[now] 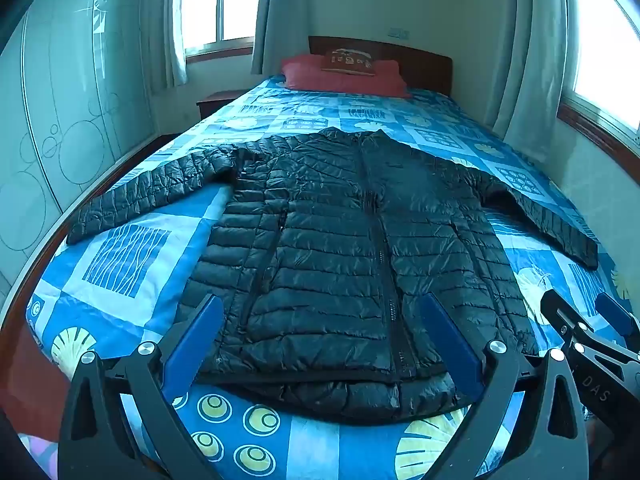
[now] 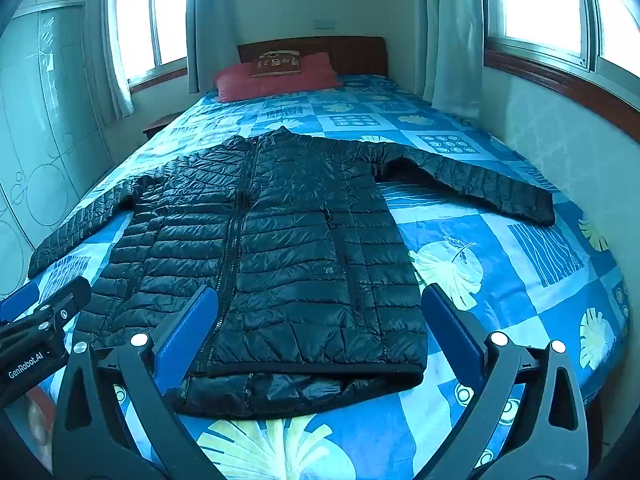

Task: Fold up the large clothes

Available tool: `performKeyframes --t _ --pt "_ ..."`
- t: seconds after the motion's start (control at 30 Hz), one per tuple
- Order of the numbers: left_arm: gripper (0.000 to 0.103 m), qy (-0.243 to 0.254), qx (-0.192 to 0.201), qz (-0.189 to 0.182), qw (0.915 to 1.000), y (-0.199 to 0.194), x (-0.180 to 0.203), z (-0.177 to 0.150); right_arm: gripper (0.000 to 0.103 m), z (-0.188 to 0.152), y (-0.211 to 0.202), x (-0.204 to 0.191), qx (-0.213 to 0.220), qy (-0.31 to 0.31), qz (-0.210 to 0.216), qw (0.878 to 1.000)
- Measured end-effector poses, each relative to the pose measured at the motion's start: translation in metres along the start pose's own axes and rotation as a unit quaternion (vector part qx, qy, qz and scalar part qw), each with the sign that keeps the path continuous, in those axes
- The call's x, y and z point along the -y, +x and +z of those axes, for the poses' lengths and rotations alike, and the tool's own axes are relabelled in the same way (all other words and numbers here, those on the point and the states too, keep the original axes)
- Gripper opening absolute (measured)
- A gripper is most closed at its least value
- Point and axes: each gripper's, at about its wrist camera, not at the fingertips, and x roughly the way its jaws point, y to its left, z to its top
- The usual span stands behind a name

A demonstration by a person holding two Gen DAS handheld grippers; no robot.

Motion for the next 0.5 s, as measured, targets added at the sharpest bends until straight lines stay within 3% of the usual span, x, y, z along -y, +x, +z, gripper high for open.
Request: performKeyframes --t 0.5 --pt "0.098 -0.005 -0.003 -0.002 1.0000 -0.0026 -0.0017 -0.0035 0.101 -0.0015 0.0010 -0.0011 -0.002 0.002 0.002 1.000"
